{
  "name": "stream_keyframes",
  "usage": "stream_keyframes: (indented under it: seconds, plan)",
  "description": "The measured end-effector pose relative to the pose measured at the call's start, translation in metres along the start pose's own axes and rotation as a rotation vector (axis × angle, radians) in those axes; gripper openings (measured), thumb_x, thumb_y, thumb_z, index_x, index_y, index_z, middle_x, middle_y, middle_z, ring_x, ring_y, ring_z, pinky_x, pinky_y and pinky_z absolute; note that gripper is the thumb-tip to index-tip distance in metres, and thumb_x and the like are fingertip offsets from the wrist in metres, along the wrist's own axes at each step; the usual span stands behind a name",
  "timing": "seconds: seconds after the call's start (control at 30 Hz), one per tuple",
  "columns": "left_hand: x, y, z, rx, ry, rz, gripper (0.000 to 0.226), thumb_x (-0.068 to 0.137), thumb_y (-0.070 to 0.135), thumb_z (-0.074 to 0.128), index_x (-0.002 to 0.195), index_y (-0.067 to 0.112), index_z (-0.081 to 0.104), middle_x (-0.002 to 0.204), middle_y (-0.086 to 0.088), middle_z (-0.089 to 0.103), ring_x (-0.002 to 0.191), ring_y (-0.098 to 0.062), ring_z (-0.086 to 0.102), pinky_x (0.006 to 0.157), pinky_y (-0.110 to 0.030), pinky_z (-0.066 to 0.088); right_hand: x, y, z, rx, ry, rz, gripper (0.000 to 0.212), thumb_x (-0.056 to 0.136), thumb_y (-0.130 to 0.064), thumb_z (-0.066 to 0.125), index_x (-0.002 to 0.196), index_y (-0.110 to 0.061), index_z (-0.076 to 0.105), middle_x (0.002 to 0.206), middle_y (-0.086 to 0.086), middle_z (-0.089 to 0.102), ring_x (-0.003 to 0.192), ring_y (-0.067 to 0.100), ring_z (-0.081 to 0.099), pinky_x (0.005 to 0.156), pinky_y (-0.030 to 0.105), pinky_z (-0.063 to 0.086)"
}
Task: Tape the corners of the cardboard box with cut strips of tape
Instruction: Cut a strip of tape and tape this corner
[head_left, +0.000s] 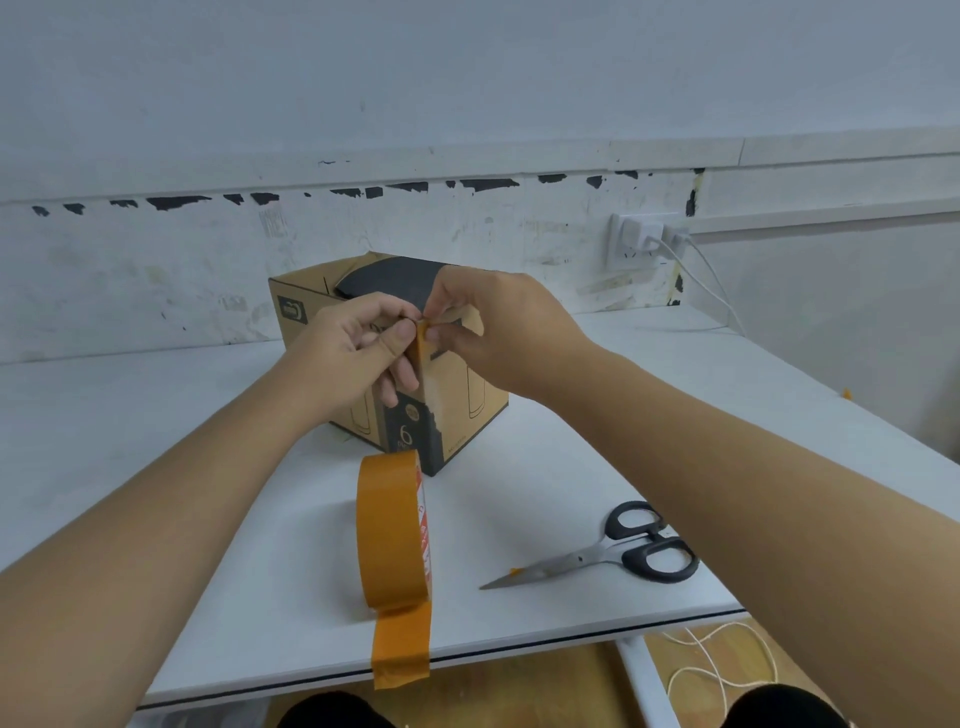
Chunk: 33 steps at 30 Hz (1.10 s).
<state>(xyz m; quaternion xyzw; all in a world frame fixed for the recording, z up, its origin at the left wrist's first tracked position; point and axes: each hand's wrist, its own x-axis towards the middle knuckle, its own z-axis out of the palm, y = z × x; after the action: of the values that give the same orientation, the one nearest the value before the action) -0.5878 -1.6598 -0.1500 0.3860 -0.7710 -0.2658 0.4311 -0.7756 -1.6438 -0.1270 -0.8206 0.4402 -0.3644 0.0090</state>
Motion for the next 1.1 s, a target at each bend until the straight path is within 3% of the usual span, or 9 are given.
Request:
stream_keyframes:
  seconds: [0.17,0.3,0.47,0.6,0.7,0.93,1.0,1.03,1.1]
  plan:
    - [-0.002,0.001,-0.001,-0.04,-0.006,-0.013,0.019,0.088,0.037,0.048,0.099,0.028,0.061,0.064,-0.005,0.072,0.044,-0.015,0.062,0.042,-0.011,0.042,0.003,-0.003,-0.005,-0.003,-0.042,0.02,0.005,0.09,-0.027,0.061,0.094,-0.025,0.064,0.09,-0.017,0.065,0.096,0.011,0.062,0.079,0.031,0.051]
    - [0.003,0.004,0.004,0.008,0.03,-0.031,0.02,0.088,0.038,0.047,0.095,0.027,0.062,0.06,-0.004,0.07,0.043,-0.017,0.061,0.045,-0.018,0.048,0.005,-0.006,-0.006,-0.02,-0.052,0.034,0.006,0.091,-0.027,0.06,0.094,-0.023,0.063,0.097,-0.012,0.069,0.096,0.013,0.062,0.082,0.037,0.053]
    - [0.0,0.01,0.0,-0.012,-0.01,-0.051,0.016,0.09,0.032,0.048,0.096,0.026,0.062,0.063,-0.004,0.071,0.043,-0.012,0.061,0.041,-0.011,0.042,0.002,-0.005,-0.006,-0.016,-0.042,0.012,0.006,0.09,-0.025,0.062,0.095,-0.022,0.063,0.095,-0.013,0.068,0.093,0.01,0.062,0.076,0.028,0.05]
    - [0.001,0.01,0.004,0.139,0.017,-0.031,0.018,0.088,0.043,0.043,0.09,0.03,0.056,0.06,0.005,0.07,0.045,-0.011,0.061,0.053,-0.025,0.048,-0.001,-0.008,0.0,-0.045,0.004,0.024,0.007,0.09,-0.024,0.062,0.096,-0.021,0.062,0.094,-0.008,0.069,0.088,0.014,0.062,0.074,0.034,0.053]
    - [0.002,0.01,0.003,0.226,0.018,-0.016,0.016,0.097,0.035,0.041,0.087,0.033,0.053,0.061,0.008,0.07,0.047,-0.009,0.062,0.056,-0.027,0.046,-0.002,-0.01,0.003,-0.066,0.012,0.046,0.007,0.09,-0.025,0.06,0.097,-0.023,0.061,0.095,-0.006,0.069,0.089,0.015,0.062,0.076,0.038,0.055]
    - [-0.015,0.009,0.004,0.232,0.074,0.055,0.018,0.099,0.028,0.042,0.11,0.033,0.055,0.075,0.009,0.07,0.052,-0.013,0.062,0.057,-0.017,0.052,-0.015,-0.012,0.008,-0.048,0.055,0.03,0.015,0.093,-0.022,0.055,0.107,-0.021,0.056,0.092,-0.001,0.068,0.079,0.02,0.062,0.069,0.04,0.055]
    - [-0.021,0.008,0.004,0.211,0.084,0.044,0.022,0.097,0.03,0.045,0.117,0.034,0.054,0.078,0.009,0.071,0.052,-0.013,0.062,0.058,-0.015,0.052,-0.022,-0.012,0.011,-0.028,0.059,0.014,0.022,0.093,-0.02,0.055,0.115,-0.02,0.056,0.104,0.002,0.068,0.093,0.023,0.063,0.08,0.039,0.055]
    - [-0.023,0.008,0.004,0.201,0.091,0.038,0.025,0.096,0.032,0.046,0.12,0.035,0.053,0.078,0.009,0.072,0.052,-0.012,0.062,0.058,-0.015,0.052,-0.025,-0.01,0.013,-0.021,0.067,-0.003,0.027,0.093,-0.019,0.056,0.12,-0.019,0.057,0.117,0.003,0.066,0.109,0.023,0.059,0.092,0.037,0.05]
    - [-0.025,0.009,0.004,0.194,0.102,0.029,0.033,0.091,0.037,0.049,0.124,0.035,0.053,0.078,0.009,0.072,0.054,-0.009,0.063,0.056,-0.016,0.053,-0.031,-0.01,0.014,-0.03,0.043,-0.023,0.039,0.093,-0.015,0.057,0.131,-0.019,0.053,0.143,0.004,0.051,0.137,0.021,0.038,0.11,0.034,0.032]
